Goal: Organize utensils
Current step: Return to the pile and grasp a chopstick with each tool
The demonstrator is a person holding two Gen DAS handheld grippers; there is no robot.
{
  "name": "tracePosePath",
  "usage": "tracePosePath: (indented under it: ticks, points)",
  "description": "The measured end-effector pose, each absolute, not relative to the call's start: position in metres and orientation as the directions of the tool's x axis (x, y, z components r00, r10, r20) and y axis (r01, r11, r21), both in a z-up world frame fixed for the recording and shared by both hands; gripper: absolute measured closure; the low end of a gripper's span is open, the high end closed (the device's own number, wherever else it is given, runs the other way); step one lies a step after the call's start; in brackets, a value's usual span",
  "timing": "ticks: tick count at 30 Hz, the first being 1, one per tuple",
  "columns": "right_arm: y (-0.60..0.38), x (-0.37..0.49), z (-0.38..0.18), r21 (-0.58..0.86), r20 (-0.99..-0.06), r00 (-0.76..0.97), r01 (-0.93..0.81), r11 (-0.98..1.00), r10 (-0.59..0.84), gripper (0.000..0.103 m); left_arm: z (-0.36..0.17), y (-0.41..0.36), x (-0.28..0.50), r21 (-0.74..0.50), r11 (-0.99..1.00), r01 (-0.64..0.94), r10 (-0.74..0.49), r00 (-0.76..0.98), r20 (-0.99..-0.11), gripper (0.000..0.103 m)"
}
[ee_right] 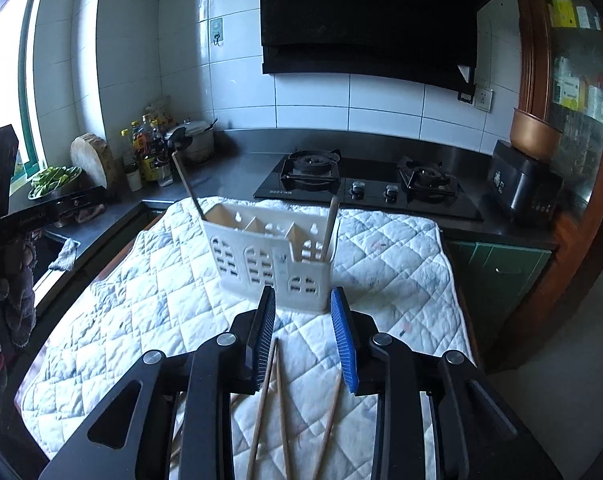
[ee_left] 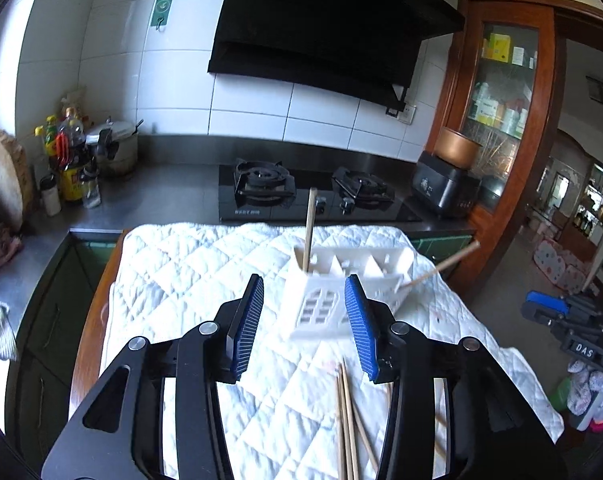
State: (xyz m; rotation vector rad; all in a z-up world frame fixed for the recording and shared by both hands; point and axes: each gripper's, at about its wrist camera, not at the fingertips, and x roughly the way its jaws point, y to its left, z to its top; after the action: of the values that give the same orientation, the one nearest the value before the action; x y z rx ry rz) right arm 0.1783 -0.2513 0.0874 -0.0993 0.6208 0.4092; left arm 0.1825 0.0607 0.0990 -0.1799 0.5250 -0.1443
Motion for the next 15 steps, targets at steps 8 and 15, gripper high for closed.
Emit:
tracePosePath:
  ticks: [8, 15]
  points:
    - [-0.246, 0.121, 0.001, 0.079, -0.664, 0.660, -0.405, 0.911, 0.351, 0.074, 0.035, 0.056, 0.126, -0.243, 0.966, 0.093, -0.213, 0.816, -0.537, 0.058]
    - [-0.231, 0.099, -0.062, 0.083, -0.725, 0.608, -0.389, 0.918, 0.323, 0.079, -0.016, 0.041, 0.092, -0.232, 0.969, 0.091, -0.216, 0.767, -0.604, 0.058]
